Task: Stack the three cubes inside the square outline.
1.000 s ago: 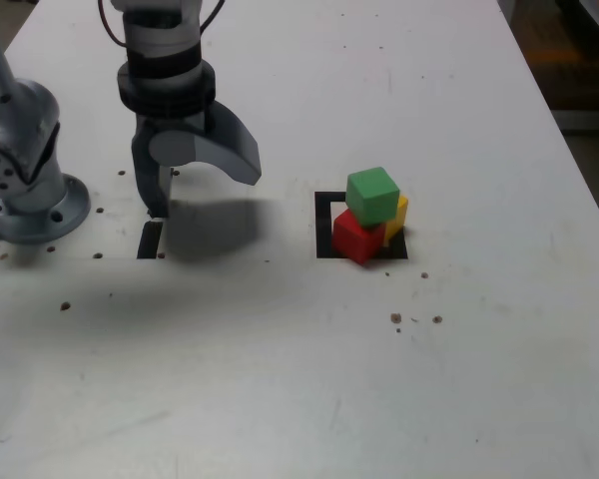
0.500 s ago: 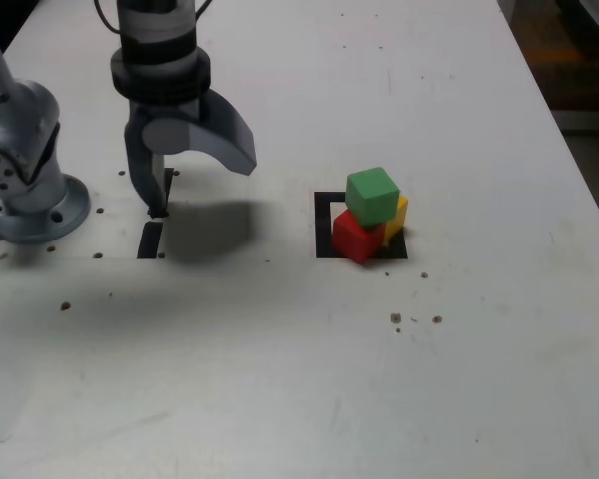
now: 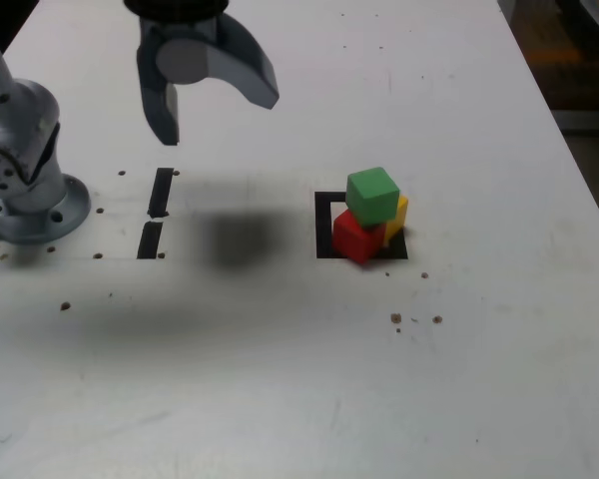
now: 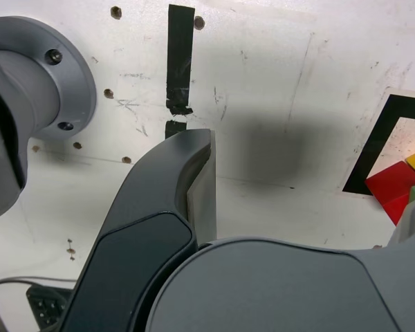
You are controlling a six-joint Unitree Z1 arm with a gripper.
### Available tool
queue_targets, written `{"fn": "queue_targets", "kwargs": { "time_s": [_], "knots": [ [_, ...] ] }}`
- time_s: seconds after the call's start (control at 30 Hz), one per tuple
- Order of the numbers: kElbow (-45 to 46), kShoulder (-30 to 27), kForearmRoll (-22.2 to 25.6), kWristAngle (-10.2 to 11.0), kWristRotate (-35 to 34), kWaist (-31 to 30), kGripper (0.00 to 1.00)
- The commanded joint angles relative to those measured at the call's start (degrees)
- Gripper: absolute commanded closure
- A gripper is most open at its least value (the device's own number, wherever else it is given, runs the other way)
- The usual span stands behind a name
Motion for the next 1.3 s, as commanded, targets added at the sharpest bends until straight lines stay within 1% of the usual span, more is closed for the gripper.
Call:
{"fn": "queue_targets", "kwargs": {
  "time_s": [0.0, 0.13, 0.3, 0.5, 0.67, 1.0, 1.27],
  "knots": [
    [-2.8, 1.2, 1.9, 0.0, 0.2, 0.1, 0.03],
    [-7.7, 4.1, 4.3, -0.1, 0.5, 0.0, 0.03],
    [-14.0, 9.1, 6.6, -0.5, 0.6, -0.9, 0.03],
    [-21.9, 16.1, 7.9, -1.0, 1.8, -3.1, 0.03],
    [-26.7, 20.2, 8.5, -1.9, 3.1, -4.1, 0.04],
    [-29.5, 25.1, 7.7, -3.5, 3.9, -4.5, 0.04],
    [-29.5, 27.9, 5.5, -4.4, 4.1, -4.5, 0.05]
  ]
}}
